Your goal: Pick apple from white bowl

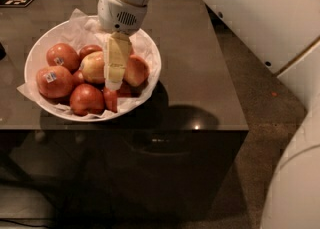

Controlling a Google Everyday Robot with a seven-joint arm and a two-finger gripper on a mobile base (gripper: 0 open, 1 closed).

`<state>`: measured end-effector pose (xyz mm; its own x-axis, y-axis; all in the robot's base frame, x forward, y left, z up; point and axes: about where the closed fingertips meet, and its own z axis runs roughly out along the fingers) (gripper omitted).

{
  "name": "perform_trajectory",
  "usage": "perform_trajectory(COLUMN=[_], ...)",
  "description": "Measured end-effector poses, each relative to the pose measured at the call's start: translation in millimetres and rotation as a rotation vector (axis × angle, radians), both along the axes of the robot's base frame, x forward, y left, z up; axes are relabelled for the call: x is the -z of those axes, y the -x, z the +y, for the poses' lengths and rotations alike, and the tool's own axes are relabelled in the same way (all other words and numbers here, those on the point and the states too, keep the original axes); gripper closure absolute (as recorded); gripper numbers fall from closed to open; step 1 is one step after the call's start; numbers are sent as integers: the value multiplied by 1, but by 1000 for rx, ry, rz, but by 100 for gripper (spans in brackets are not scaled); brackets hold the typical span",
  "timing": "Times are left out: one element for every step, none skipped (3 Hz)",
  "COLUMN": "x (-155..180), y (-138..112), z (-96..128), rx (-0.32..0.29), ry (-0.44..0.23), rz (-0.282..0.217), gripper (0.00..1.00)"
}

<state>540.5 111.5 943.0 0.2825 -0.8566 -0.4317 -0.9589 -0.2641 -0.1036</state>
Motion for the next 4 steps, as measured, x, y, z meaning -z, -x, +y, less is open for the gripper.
perform_trajectory(x=[11,22,34,37], y=[-6,-4,3,4], z=[10,15,12,12], rx=[-18,-18,-6,-7], ry=[-7,-8,-6,-3], rz=[26,50,54,57], gripper=[0,0,18,43])
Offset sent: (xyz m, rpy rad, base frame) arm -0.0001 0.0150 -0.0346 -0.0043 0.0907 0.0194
